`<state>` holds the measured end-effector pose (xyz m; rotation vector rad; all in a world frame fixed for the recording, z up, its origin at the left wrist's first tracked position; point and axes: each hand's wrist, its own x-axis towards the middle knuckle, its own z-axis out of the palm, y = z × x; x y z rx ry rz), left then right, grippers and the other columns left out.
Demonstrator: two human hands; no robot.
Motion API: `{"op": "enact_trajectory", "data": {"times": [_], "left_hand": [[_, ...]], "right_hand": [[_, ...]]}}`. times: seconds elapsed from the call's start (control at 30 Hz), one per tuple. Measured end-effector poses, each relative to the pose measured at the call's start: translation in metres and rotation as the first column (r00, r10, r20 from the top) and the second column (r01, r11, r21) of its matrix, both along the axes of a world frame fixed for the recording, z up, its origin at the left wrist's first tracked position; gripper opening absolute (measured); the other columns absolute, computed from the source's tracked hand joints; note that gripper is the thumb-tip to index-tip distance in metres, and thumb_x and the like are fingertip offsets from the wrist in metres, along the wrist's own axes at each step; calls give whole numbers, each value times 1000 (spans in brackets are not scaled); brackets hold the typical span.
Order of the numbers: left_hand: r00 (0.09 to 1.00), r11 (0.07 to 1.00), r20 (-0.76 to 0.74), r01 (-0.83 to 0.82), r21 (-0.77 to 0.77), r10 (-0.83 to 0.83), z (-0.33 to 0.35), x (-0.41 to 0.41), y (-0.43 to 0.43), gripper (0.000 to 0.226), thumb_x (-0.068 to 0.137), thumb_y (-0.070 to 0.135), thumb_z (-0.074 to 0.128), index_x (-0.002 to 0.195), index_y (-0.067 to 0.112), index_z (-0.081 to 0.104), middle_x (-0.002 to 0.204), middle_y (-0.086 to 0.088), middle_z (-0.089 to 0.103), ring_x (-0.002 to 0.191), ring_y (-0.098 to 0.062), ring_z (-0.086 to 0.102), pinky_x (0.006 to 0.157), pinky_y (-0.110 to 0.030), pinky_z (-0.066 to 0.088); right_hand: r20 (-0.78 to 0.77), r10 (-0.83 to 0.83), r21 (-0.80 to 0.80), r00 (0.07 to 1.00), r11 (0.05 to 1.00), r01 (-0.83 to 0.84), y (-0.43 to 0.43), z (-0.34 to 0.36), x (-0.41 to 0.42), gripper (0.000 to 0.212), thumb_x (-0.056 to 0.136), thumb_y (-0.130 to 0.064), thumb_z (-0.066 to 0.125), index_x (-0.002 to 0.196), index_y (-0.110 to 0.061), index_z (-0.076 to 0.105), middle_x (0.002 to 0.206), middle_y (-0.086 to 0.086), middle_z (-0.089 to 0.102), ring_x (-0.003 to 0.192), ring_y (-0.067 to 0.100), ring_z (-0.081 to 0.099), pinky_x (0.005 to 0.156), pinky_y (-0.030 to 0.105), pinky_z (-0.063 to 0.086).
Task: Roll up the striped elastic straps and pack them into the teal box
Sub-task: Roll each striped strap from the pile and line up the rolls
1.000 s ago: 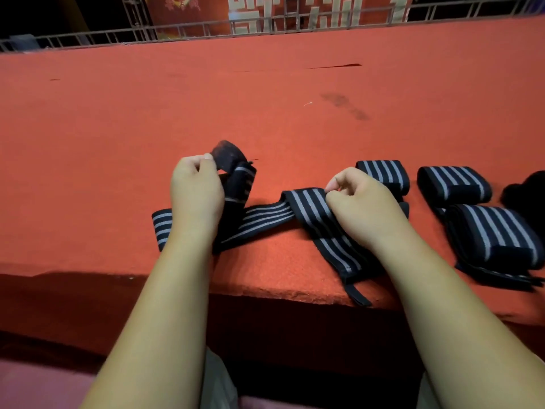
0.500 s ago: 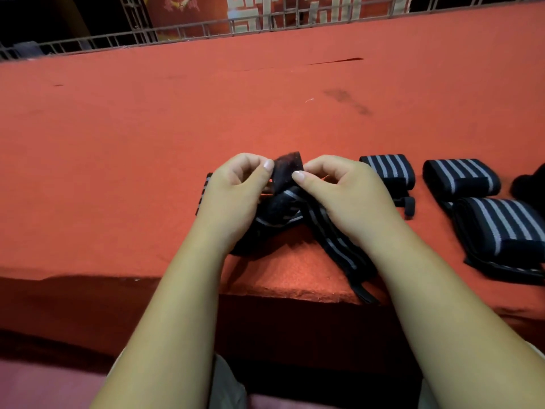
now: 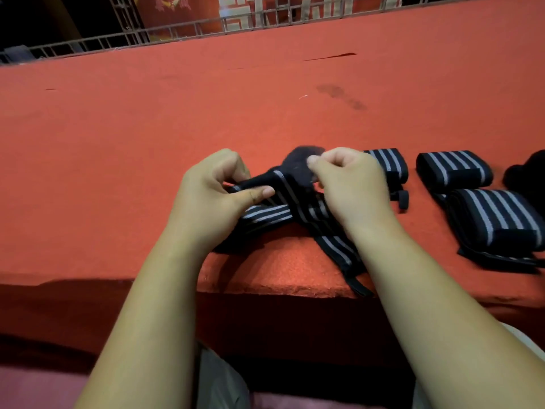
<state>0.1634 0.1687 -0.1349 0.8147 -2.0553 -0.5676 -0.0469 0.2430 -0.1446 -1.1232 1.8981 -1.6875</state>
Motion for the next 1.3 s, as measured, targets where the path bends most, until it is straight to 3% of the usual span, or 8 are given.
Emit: {"op": "enact_trajectory", "data": {"times": [0.1, 0.27, 0.43, 0.57, 0.7, 0.83, 1.03, 1.3], "left_hand": [[980, 985, -182, 106, 135, -81, 15, 17, 3, 33, 79, 20, 90, 77, 19, 58, 87, -1, 67, 76, -17, 63, 67, -38, 49], [937, 910, 43, 324, 261, -346, 32, 29, 20, 33, 93, 45, 70, 90, 12, 75, 114, 2, 75, 105, -17, 71, 88, -24, 52], [948, 999, 317, -36, 13, 30, 19, 14, 19, 8, 102, 32, 72, 107, 34, 78, 103, 19, 73, 94, -3, 64, 84, -25, 47], [774, 976, 620, -209, 59, 128, 13, 27, -2, 52, 92, 42, 73, 142, 36, 62, 139, 12, 65, 135, -18, 54, 114, -42, 45], [665, 964, 740, -249, 95, 99, 11, 38, -5, 50, 68, 71, 78, 106, 39, 70, 103, 14, 70, 107, -22, 66, 95, -46, 55], [881, 973, 419, -230, -22, 218, 20, 37, 1, 10, 88, 35, 88, 90, 30, 80, 84, 7, 71, 86, -21, 70, 77, -40, 56], [947, 955, 144, -274, -112, 288, 41, 31, 26, 8, 90, 39, 83, 92, 32, 80, 81, 13, 75, 83, -12, 72, 75, -38, 57], [807, 963, 587, -96, 250, -72, 51, 26, 51, 32, 98, 58, 69, 92, 30, 82, 86, 13, 79, 77, -5, 73, 71, -36, 57]], "right_hand": [[117, -146, -4, 982, 989, 148, -1, 3, -21, 21, 90, -29, 69, 76, -13, 70, 58, -10, 61, 54, 8, 51, 57, 28, 42], [179, -36, -99, 983, 994, 55, 4, 9, -22, 29, 95, -47, 67, 91, -20, 76, 88, 13, 77, 74, 20, 65, 82, 56, 60], [120, 7, -117, 993, 993, 7, 11, 10, -14, 20, 98, -48, 65, 97, -28, 71, 79, 4, 67, 68, 21, 59, 72, 51, 58], [79, -35, -107, 996, 993, 43, 20, 6, -21, 21, 104, -42, 62, 99, -22, 69, 65, -6, 51, 57, 13, 44, 60, 34, 39], [42, -64, -58, 997, 996, 66, 25, 8, -27, 21, 103, -42, 62, 101, -22, 69, 64, -1, 56, 58, 16, 48, 61, 36, 42], [-37, -95, 13, 995, 995, 95, 30, 9, -32, 21, 101, -41, 61, 99, -22, 70, 88, 17, 74, 75, 39, 71, 74, 56, 61], [-66, -42, 86, 997, 995, 48, 35, 7, -34, 20, 105, -37, 59, 109, -20, 69, 77, 7, 76, 49, 26, 69, 63, 46, 61], [-78, 24, 98, 997, 995, -16, 46, 12, -30, 20, 97, -46, 65, 93, -27, 71, 85, 6, 77, 84, 34, 74, 84, 58, 61]]}}
